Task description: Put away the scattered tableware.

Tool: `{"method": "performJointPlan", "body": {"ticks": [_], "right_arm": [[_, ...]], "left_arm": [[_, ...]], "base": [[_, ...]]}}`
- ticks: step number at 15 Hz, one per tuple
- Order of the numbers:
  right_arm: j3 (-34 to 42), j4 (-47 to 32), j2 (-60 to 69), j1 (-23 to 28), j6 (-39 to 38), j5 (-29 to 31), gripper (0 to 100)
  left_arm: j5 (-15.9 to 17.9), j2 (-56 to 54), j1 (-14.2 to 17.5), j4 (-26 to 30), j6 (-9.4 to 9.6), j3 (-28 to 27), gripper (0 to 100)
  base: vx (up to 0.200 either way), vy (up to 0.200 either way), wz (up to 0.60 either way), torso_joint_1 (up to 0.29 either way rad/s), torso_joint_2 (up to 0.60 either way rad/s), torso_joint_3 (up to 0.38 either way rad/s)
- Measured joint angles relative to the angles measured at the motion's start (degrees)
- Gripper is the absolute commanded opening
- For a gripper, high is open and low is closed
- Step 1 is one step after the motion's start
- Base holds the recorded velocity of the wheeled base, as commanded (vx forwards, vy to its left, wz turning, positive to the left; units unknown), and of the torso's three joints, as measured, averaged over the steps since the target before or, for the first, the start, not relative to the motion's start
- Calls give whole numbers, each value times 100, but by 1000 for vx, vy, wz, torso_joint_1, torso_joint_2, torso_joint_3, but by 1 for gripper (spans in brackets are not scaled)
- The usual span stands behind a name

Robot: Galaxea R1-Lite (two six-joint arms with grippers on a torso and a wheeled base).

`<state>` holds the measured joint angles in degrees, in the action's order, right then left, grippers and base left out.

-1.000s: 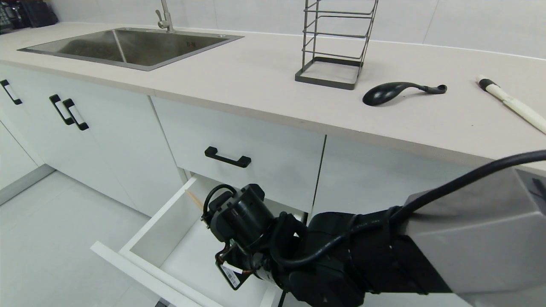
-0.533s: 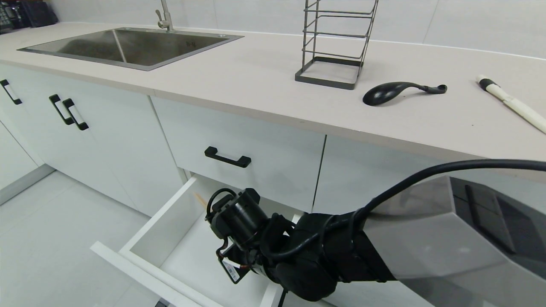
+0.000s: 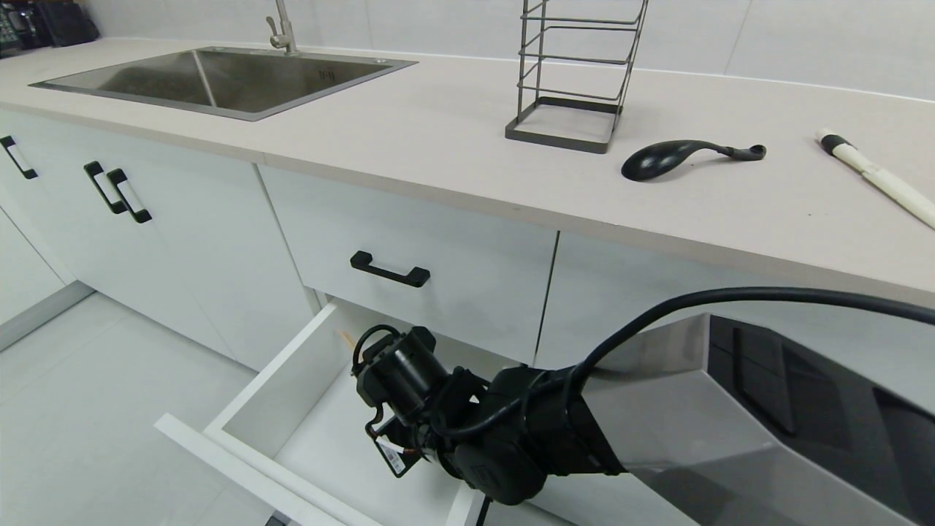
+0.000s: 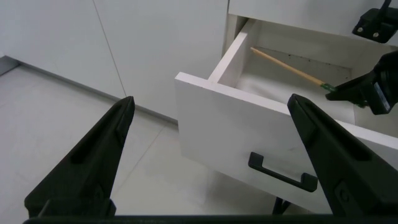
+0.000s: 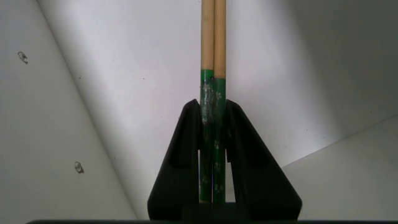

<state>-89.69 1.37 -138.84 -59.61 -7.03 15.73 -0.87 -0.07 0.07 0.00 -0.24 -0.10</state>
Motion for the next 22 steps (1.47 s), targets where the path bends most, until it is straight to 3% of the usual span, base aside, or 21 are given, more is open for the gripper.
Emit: {"method": "performJointPlan", "body": {"ticks": [10,18,19,22], "right_arm": [[-844,-361,-542,41,99,0,0],[-942,-355,-733,66,101,9,0],[-946,-355,-744,66,105,6,100],[-955,-355,-756,61,113,1,100]], "left_arm": [[0,0,-2,0,-5,0,100],[0,0,-2,0,-2,0,100],[2,0,-2,0,-5,0,100],[0,0,0,0,-5,0,100]], "base": [[0,0,0,0,0,0],[0,0,0,0,0,0],[0,0,0,0,0,0],[0,0,0,0,0,0]]}}
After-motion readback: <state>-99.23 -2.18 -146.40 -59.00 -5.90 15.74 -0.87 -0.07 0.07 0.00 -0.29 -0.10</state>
